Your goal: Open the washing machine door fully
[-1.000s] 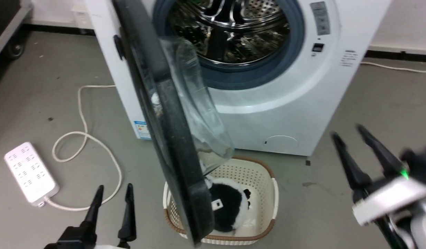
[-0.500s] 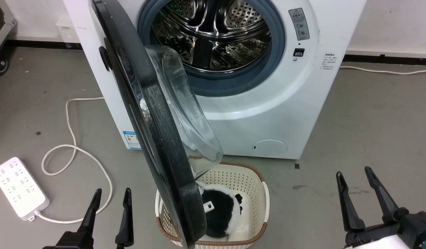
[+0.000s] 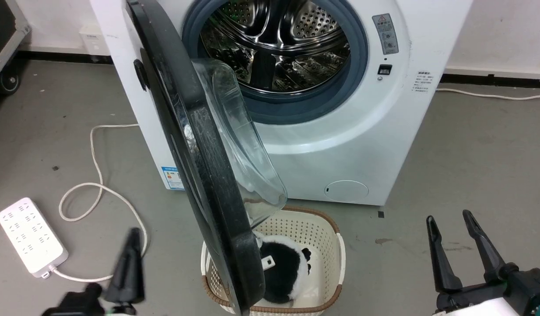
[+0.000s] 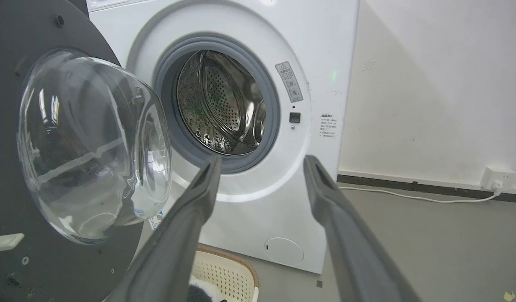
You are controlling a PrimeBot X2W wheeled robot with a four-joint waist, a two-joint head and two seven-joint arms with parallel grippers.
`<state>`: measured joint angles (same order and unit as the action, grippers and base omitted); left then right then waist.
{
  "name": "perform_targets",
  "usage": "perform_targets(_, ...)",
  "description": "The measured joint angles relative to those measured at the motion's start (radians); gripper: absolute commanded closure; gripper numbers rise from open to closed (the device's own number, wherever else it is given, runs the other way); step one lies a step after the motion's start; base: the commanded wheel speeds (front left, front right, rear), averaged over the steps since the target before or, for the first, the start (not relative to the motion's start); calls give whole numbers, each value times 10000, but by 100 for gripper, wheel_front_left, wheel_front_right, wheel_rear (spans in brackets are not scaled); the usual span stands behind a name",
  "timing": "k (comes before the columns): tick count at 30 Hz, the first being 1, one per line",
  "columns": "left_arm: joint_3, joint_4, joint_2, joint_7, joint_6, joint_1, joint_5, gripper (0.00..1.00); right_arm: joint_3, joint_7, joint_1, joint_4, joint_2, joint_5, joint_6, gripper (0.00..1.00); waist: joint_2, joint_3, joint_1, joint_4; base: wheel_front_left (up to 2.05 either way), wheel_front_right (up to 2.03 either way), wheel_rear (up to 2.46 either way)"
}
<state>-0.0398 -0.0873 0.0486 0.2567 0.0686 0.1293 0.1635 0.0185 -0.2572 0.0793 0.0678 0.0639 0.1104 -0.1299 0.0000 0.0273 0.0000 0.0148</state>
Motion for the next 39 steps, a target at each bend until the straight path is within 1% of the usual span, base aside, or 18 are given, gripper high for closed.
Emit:
perform_targets(4,-247,-913,0,0,-696,-131,696,100,82,0,1,15,-13,-4,0,0,0,-58,1,103,0,0,0)
perform_targets(7,-462,-1781,4,8,-963,-565,978,100,119,0,5,13,-25,-54,0,0,0,-89,0,184,0,0,0)
perform_targets(9,-554,-2353,2,8,-1034,-960,1043,100,146,0,4,2,-33,-54,0,0,0,-115,0,210,0,0,0)
perform_targets(13,-508,-3233,4,12,-917,-1551,905,100,150,0,4,-15,-42,-54,0,0,0,-147,0,211,0,0,0)
perform_targets(17,107,-3789,4,10,-811,-1780,571,100,105,0,3,-79,-52,-52,0,0,0,-186,0,190,0,0,0)
perform_targets(20,807,-3946,6,6,-723,-1778,207,100,84,0,3,-127,-61,-52,0,0,0,-199,0,152,0,0,0)
perform_targets(22,1478,-4033,4,-77,-648,-1763,213,100,90,0,3,-150,-63,-50,0,0,0,-198,0,130,0,0,0)
perform_targets(25,2510,-4077,0,-458,-324,-1627,-31,100,102,0,3,-198,-69,-36,0,0,0,-163,0,100,0,0,0)
perform_targets(27,3166,-4079,-8,-650,-217,-1446,-75,100,151,0,3,-221,-73,-23,0,0,0,-134,0,106,0,0,0)
perform_targets(29,3753,-4025,-6,-759,-150,-1310,-81,100,224,0,2,-224,-75,-17,0,0,0,-103,0,124,0,0,0)
perform_targets(31,4266,-3818,4,-830,35,-1247,-117,100,253,0,-2,-228,-77,-4,0,0,0,-69,0,131,0,0,0)
perform_targets(33,4669,-3551,-4,-878,71,-1122,-105,100,255,0,-4,-244,-79,-4,0,0,1,-53,0,133,0,0,0)
perform_targets(36,5026,-2949,0,-1162,134,-860,-84,100,259,0,-8,-244,-82,8,0,0,0,-11,0,138,0,0,0)
perform_targets(39,5173,-2211,0,-1630,61,-659,19,100,257,0,-13,-253,-84,25,0,0,0,40,0,142,0,0,0)
